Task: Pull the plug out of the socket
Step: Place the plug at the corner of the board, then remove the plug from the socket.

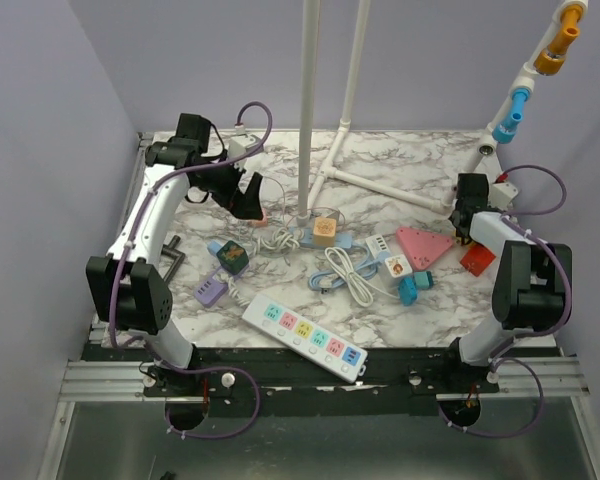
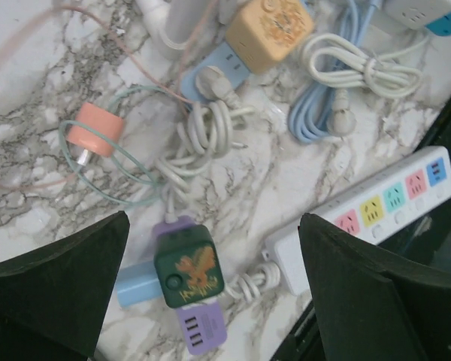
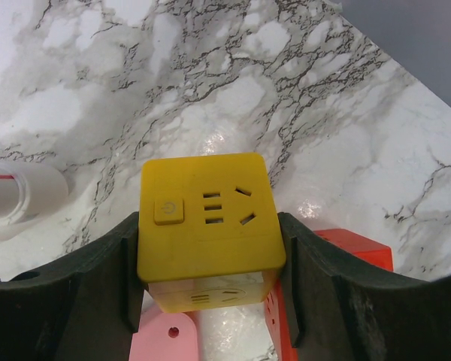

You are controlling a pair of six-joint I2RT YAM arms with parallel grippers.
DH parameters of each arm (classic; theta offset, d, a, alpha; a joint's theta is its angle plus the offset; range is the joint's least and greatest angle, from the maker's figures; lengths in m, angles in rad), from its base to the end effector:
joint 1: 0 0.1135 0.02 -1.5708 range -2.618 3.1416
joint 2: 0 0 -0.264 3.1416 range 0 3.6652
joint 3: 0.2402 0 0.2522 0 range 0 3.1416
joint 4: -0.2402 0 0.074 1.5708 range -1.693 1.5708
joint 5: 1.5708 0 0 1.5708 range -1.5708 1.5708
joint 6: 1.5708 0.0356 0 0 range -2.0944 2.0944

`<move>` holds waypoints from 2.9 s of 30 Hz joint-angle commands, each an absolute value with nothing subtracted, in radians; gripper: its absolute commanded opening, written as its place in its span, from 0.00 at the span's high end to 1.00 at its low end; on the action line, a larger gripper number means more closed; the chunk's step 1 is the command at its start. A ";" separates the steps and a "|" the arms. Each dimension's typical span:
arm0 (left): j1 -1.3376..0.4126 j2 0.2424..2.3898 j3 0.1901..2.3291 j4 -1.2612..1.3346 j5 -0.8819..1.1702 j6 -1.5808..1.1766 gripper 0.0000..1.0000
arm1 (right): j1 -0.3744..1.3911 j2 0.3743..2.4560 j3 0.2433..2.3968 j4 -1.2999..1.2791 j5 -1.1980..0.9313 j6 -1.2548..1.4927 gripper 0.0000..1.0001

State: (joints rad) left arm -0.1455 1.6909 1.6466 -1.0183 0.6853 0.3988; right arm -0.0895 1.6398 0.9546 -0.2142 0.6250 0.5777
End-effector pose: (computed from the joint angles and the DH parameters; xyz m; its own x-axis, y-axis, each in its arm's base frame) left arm 0.3415 -0.0728 0.3360 -0.6346 0.3969 -0.6631 0.7199 0.6156 -0.3206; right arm 0.3267 -0.0502 0.1878 -0.4157 0.4820 -0.7713 0.7903 0.6112 -0.0440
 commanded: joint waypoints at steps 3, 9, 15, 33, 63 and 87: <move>-0.111 1.521 1.680 -1.275 0.803 0.512 0.02 | -0.095 1.574 0.966 -0.239 0.657 0.621 0.33; -0.080 1.422 1.677 -1.334 0.782 0.506 0.02 | -0.090 1.410 0.955 -0.271 0.561 0.585 0.01; -0.036 1.280 1.564 -1.247 0.714 0.457 0.01 | 0.098 1.244 0.971 -0.340 0.598 0.555 0.00; 0.343 1.216 1.311 -1.276 0.695 0.714 0.01 | 1.242 1.536 1.234 -0.343 0.832 0.431 0.04; 0.528 1.157 1.225 -1.339 0.765 0.861 0.02 | 1.135 2.072 1.450 0.066 -0.108 0.436 0.15; 0.526 1.111 1.209 -1.360 0.821 0.897 0.02 | 1.114 2.212 1.400 0.256 -0.125 0.578 0.43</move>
